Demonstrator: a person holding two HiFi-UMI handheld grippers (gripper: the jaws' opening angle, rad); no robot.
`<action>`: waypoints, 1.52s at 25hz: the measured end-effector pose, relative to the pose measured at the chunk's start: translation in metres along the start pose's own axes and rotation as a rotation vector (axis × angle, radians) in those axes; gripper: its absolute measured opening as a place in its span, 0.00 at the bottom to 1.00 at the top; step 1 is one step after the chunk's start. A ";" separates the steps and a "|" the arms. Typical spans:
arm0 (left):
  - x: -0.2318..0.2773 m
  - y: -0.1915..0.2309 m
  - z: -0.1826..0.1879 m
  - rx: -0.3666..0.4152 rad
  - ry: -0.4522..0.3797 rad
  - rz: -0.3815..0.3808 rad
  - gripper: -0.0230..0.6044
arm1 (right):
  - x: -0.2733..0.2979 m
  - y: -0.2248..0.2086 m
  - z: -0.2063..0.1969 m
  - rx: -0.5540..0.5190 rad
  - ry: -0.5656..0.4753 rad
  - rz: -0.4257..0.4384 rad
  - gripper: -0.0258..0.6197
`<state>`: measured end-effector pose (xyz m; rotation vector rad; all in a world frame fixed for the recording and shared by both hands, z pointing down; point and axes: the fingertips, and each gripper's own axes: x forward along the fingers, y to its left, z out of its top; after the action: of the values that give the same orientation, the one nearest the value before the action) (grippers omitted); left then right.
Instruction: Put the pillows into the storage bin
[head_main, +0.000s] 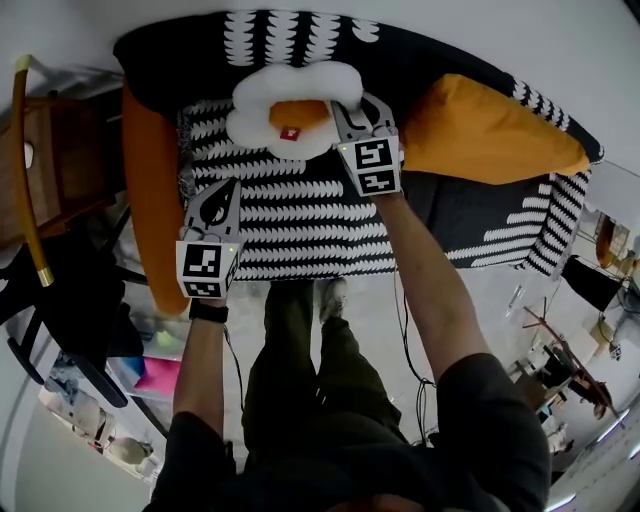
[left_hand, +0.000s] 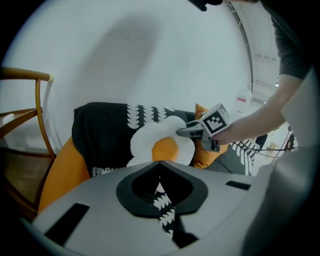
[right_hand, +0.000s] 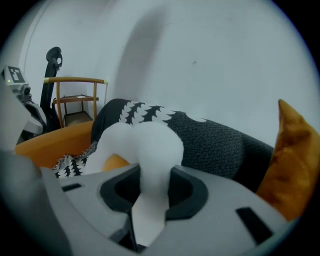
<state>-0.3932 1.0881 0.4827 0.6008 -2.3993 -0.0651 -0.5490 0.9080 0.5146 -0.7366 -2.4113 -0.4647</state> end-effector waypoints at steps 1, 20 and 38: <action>-0.003 -0.002 0.003 0.004 -0.001 0.000 0.04 | -0.005 0.003 0.002 -0.002 -0.002 0.004 0.22; -0.038 -0.078 0.134 0.111 -0.134 -0.094 0.04 | -0.211 -0.036 0.099 -0.047 -0.154 -0.143 0.21; -0.004 -0.355 0.201 0.296 -0.199 -0.219 0.04 | -0.454 -0.214 0.011 0.073 -0.283 -0.369 0.21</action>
<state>-0.3705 0.7517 0.2530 1.0375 -2.5450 0.1464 -0.3692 0.5637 0.1959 -0.3403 -2.8299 -0.4358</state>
